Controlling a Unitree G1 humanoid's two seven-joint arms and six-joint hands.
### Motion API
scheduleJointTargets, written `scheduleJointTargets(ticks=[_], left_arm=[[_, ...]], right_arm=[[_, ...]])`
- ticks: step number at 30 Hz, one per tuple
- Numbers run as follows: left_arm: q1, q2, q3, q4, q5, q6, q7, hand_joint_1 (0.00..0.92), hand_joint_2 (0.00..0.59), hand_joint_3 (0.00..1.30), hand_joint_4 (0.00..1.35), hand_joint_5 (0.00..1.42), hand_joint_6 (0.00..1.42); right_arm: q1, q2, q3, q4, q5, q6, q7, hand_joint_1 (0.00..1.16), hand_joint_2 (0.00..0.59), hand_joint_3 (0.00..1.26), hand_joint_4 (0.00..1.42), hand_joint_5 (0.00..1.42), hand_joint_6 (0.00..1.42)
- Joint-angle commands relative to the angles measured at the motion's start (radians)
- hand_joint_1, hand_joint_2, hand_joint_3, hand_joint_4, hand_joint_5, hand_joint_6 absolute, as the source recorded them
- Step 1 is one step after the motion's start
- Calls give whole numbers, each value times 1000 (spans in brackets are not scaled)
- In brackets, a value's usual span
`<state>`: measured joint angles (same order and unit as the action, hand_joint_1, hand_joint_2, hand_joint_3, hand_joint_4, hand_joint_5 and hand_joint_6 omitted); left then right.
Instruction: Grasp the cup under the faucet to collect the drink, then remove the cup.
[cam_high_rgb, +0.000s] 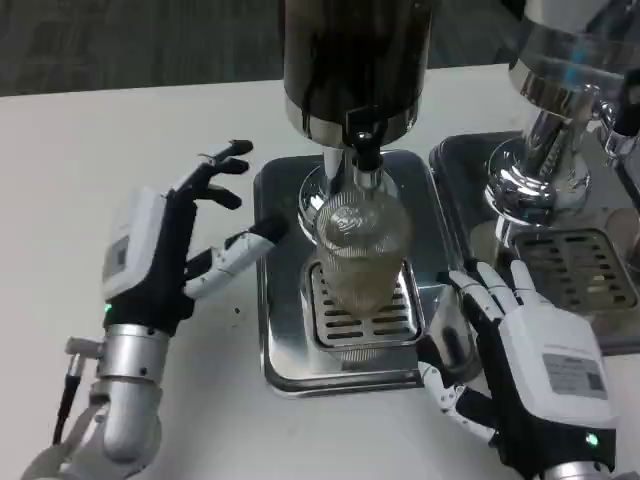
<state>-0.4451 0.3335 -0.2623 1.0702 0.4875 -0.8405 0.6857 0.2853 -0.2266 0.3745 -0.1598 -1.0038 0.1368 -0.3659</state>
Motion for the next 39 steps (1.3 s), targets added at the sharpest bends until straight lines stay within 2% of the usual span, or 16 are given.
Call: scheduleJointTargets(ticks=[1, 5, 7, 11, 15, 18, 21, 26, 30, 39], left_arm=[[49, 32, 52, -80, -58, -62, -61, 0, 3, 243, 253, 448, 327], [90, 48, 108, -181, -146, -115, -173, 0, 37, 207, 184, 404, 283], [101, 58, 125, -250, -224, -158, -269, 0, 65, 207, 142, 372, 253], [100, 65, 142, -358, -392, -191, -476, 0, 88, 216, 123, 328, 225], [97, 51, 155, -456, -569, -155, -677, 0, 96, 201, 101, 300, 238], [83, 36, 156, -522, -685, -103, -828, 0, 99, 179, 80, 272, 231], [74, 25, 160, -560, -746, -64, -950, 0, 101, 166, 53, 245, 214], [52, 1, 171, -572, -799, 4, -1106, 0, 101, 144, 0, 206, 191], [47, -21, 183, -588, -802, 37, -1179, 0, 101, 138, 0, 204, 190], [7, -68, 190, -553, -732, 71, -1228, 0, 114, 134, 0, 222, 188]], right_arm=[[0, -1, -21, -1, 46, -28, -17, 487, 411, 201, 106, 15, 180], [-1, 2, -38, 2, 87, -50, -23, 479, 406, 144, 97, 15, 193], [-3, 4, -47, 1, 108, -60, -24, 478, 406, 135, 97, 15, 194], [-10, 10, -64, 8, 151, -81, -26, 472, 399, 115, 87, 16, 199], [-14, 17, -76, 18, 177, -95, -33, 470, 386, 78, 77, 16, 200], [-14, 25, -81, 26, 188, -96, -39, 534, 349, 4, 49, 16, 200], [-10, 31, -82, 27, 183, -94, -48, 605, 321, 0, 3, 15, 200], [-8, 37, -81, 28, 181, -89, -55, 626, 304, 0, 0, 11, 200], [-4, 42, -83, 27, 179, -86, -61, 630, 303, 0, 0, 7, 200], [-4, 48, -92, 31, 186, -89, -61, 635, 303, 0, 0, 4, 200]])
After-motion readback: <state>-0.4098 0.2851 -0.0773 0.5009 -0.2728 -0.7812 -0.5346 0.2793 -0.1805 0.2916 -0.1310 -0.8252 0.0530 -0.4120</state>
